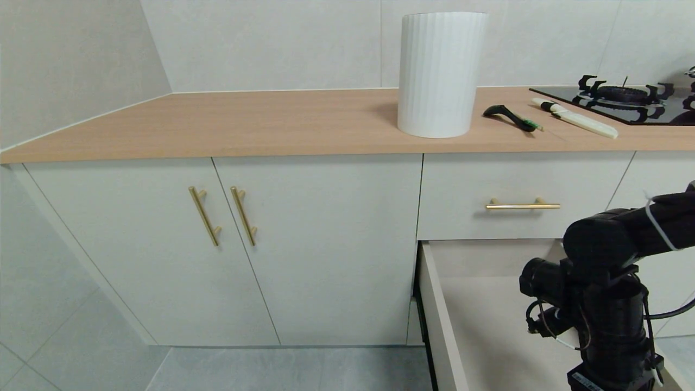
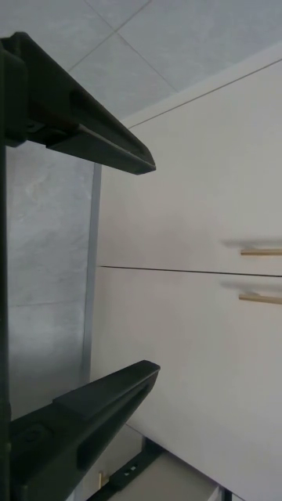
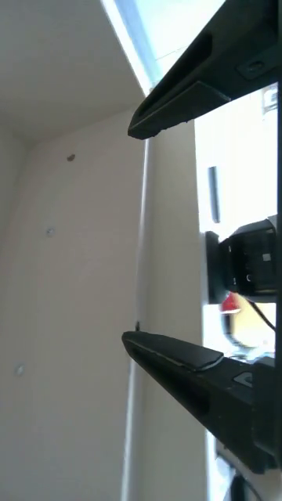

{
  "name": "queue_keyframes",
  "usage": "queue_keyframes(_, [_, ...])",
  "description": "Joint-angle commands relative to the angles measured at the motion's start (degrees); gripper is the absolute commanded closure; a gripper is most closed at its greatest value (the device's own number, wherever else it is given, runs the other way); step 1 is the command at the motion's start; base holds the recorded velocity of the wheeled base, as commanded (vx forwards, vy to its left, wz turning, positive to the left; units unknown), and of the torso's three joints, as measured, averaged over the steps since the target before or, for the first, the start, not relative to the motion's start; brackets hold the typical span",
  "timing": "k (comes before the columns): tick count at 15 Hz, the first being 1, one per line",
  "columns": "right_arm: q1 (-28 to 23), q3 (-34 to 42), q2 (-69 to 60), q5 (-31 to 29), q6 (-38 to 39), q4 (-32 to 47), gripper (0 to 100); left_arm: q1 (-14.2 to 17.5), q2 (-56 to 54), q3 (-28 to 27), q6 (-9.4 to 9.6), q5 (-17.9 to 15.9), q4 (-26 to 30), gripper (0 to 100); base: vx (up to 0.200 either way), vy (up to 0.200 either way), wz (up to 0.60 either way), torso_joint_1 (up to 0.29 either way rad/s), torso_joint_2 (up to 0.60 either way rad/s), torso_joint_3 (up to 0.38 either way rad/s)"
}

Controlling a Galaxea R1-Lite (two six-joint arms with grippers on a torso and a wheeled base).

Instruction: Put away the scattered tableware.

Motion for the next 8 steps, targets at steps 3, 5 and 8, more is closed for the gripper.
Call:
queue_keyframes(3, [-0.7, -4.8, -14.0, 0.5, 1.3, -0.2, 0, 0.0, 0.0, 0.0, -0.01, 0.0, 0.0, 0, 0.000, 0.000, 0.00, 0.000, 0.00, 0.000])
queue_keyframes(5, [-2.9, -6.2, -19.8, 0.8, 1.2, -2.2, 0, 0.0, 0.0, 0.0, -0.01, 0.0, 0.0, 0, 0.000, 0.000, 0.00, 0.000, 0.00, 0.000])
queue_keyframes(8, [-5.8, -6.6, -26.6, 1.1, 1.3, -8.3, 0, 0.0, 0.0, 0.0, -0.01, 0.0, 0.0, 0, 0.000, 0.000, 0.00, 0.000, 0.00, 0.000])
